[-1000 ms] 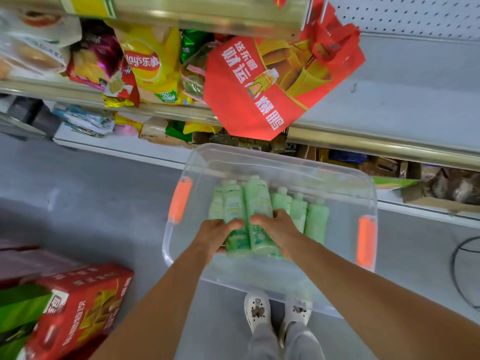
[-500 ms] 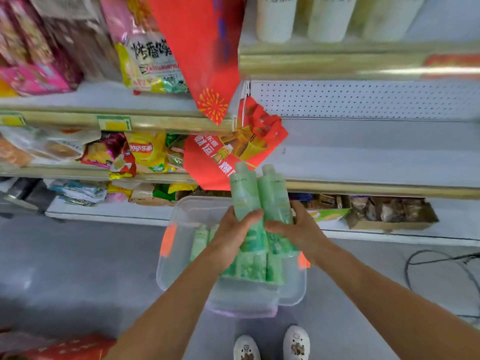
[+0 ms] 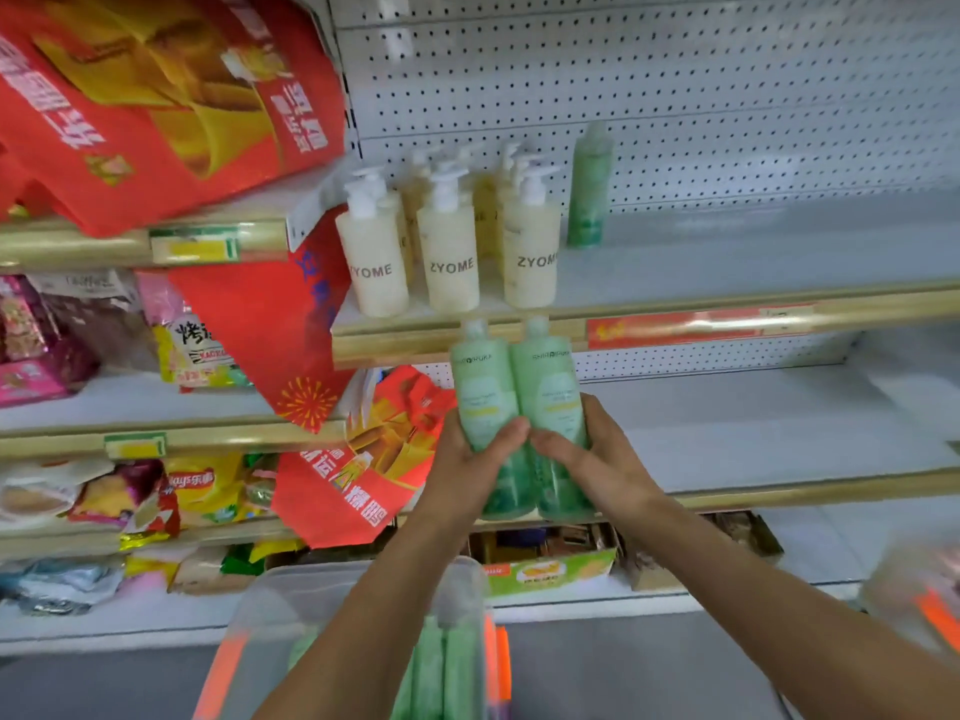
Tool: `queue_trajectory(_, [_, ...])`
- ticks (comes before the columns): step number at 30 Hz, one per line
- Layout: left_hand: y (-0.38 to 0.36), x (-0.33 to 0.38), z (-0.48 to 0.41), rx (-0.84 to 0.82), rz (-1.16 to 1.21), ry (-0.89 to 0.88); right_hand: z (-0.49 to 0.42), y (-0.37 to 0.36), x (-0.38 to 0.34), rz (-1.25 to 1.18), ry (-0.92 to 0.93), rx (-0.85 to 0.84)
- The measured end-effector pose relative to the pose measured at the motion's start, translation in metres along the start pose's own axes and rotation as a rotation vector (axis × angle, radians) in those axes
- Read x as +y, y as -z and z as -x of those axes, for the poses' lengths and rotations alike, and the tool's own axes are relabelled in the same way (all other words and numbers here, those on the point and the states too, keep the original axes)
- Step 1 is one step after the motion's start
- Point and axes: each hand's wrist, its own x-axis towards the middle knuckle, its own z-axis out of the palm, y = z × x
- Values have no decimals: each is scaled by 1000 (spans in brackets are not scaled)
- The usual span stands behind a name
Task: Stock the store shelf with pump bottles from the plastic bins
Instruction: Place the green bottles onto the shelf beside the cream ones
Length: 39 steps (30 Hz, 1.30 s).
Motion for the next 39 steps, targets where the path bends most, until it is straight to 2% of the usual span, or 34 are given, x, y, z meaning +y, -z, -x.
queue_trajectory(3, [-46,23,-28,-22,-22,-77,-24,46,-30,53,62,3])
queue_trajectory(8, [-110,42,-77,58,-31,-130,-68,118,-71,160,157,24])
queue_trajectory(13, [-150,49,-110,170,-65,-94,-121,174,-88,147,231,100])
queue_trajectory(17, [-162,52,-131,195,-94,-63,-163,203,-91,113,229,167])
queue_trajectory(28, [-175,53,-208,191,-125,-49,-261,229,-68,243,203,263])
queue_trajectory(39, [-163,44,-267,243,-108,-38,-348,218,-77,396,195,259])
